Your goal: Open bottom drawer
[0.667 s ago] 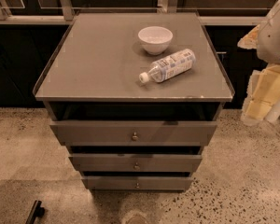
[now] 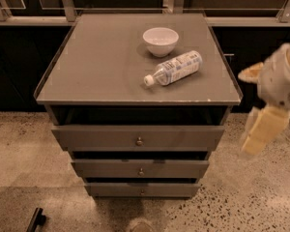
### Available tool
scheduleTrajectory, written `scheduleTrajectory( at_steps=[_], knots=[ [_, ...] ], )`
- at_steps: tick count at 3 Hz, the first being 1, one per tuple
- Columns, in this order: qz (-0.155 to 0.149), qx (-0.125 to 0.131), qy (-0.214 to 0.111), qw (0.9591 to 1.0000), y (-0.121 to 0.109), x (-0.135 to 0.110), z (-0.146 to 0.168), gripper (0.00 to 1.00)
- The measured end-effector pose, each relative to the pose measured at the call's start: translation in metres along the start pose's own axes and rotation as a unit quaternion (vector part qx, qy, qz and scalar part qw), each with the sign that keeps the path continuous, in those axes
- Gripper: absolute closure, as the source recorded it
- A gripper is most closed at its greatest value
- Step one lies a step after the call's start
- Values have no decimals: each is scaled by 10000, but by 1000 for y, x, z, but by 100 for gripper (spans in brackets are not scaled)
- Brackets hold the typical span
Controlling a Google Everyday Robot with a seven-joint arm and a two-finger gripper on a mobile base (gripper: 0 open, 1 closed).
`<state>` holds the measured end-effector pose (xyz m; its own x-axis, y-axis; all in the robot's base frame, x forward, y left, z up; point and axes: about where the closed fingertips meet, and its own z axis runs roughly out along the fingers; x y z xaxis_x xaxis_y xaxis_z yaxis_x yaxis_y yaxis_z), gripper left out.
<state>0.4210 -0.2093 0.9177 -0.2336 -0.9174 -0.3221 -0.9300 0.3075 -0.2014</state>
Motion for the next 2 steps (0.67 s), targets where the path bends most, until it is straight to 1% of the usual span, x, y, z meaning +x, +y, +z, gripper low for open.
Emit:
scheduleTrajectory(
  at_steps=[1,2],
  knots=[
    [460,-416,-827,9946,43,9,69,0],
    [948,-1089,-1808,9729,94,12,169,0]
  ],
)
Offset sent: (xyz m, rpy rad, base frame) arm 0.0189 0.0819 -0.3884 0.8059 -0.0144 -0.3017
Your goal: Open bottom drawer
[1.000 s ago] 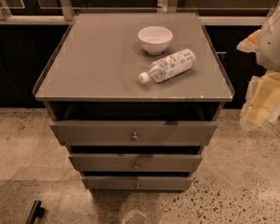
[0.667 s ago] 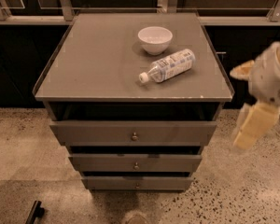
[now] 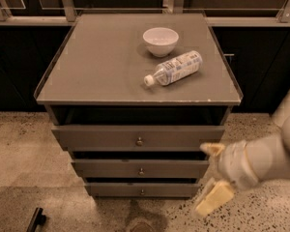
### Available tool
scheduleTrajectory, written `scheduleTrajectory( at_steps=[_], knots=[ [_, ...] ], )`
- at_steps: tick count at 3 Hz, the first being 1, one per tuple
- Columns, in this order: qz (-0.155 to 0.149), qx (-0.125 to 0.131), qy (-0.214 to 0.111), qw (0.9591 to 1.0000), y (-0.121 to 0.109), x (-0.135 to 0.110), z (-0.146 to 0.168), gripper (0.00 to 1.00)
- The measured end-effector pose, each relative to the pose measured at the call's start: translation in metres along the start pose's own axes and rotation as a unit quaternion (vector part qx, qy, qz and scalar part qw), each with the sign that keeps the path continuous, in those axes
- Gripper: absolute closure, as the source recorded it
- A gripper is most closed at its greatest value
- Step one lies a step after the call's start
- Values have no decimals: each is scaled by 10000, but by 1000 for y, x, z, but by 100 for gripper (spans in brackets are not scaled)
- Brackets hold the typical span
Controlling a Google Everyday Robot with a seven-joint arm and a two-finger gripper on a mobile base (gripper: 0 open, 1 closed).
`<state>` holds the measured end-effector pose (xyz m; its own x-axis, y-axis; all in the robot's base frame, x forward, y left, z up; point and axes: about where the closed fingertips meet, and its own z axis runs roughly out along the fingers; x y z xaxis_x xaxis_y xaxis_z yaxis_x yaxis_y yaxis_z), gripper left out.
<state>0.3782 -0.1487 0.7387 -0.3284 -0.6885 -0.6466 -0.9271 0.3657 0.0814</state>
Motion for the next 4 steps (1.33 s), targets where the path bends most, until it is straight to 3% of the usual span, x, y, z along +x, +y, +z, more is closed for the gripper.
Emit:
scheduleTrajectory(
  at_steps=[1,2,3,4],
  knots=[
    [517,-364,-568,9964,10,44,88,0],
    [882,-244,-847,9922,-9,67,128,0],
    [863,-26,-909,9921,-1,66,117,0],
    [1062,355,-1090,9877,-9,96,121,0]
  ],
)
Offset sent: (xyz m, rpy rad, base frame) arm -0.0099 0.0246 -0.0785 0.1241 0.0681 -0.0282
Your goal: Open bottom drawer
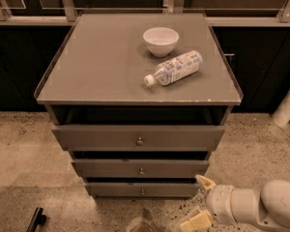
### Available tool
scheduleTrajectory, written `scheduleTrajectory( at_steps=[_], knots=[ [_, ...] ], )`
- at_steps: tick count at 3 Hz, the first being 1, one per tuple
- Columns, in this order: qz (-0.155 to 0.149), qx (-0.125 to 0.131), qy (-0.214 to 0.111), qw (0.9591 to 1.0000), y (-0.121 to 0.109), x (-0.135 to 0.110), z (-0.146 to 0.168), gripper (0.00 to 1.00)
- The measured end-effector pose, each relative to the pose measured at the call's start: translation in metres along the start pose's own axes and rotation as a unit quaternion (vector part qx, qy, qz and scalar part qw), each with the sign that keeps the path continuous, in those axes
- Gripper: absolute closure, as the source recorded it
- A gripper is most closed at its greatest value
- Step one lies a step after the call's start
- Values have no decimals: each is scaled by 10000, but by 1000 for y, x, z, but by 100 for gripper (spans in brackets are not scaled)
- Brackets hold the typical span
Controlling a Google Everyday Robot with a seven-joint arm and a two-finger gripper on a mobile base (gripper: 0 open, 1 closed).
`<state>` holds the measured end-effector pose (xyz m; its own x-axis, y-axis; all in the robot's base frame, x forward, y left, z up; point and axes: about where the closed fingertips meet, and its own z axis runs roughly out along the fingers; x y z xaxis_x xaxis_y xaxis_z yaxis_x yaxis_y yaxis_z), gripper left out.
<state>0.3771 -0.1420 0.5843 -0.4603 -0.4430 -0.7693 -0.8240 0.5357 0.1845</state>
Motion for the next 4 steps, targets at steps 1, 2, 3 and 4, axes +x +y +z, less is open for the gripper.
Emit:
scheduleTrajectory(
  at_steps=[1,2,3,4],
  knots=[
    [236,-150,-285,9992,-24,38,39,0],
    [424,-437,-518,9968,-44,62,78,0],
    [570,-637,-589,9946,-61,79,113,0],
    [588,-649,-605,9943,-60,79,115,19]
  ],
)
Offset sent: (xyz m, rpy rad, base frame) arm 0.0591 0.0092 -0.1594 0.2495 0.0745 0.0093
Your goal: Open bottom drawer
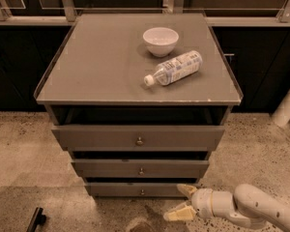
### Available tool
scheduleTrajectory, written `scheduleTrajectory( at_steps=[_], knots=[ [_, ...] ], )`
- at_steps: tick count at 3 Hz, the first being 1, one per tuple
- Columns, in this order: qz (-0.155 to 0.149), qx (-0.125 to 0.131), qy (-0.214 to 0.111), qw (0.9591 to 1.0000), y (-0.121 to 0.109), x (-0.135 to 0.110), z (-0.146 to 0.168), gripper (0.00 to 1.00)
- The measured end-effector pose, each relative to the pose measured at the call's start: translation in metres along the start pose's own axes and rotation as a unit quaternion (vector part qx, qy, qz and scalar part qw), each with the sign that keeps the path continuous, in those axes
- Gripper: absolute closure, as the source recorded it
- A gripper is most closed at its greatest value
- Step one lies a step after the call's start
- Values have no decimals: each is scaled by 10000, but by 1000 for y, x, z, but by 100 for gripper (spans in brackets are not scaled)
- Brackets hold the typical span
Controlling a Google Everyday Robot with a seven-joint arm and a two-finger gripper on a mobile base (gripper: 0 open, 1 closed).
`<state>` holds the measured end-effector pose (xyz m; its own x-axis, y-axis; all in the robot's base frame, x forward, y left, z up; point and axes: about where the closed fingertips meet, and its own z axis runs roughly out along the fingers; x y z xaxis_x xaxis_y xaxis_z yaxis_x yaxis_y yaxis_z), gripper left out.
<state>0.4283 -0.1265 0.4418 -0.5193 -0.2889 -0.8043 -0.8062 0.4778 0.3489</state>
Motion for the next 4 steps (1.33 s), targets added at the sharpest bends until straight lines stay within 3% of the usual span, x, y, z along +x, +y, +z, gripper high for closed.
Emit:
scheduleTrajectory(
  at_steps=[2,3,4],
  knots=[
    [0,0,-1,10000,0,0,0,66],
    [24,-17,-208,9998,-13,4,7,89],
    [-85,-19,-650,9978,-44,13,18,100]
  ],
)
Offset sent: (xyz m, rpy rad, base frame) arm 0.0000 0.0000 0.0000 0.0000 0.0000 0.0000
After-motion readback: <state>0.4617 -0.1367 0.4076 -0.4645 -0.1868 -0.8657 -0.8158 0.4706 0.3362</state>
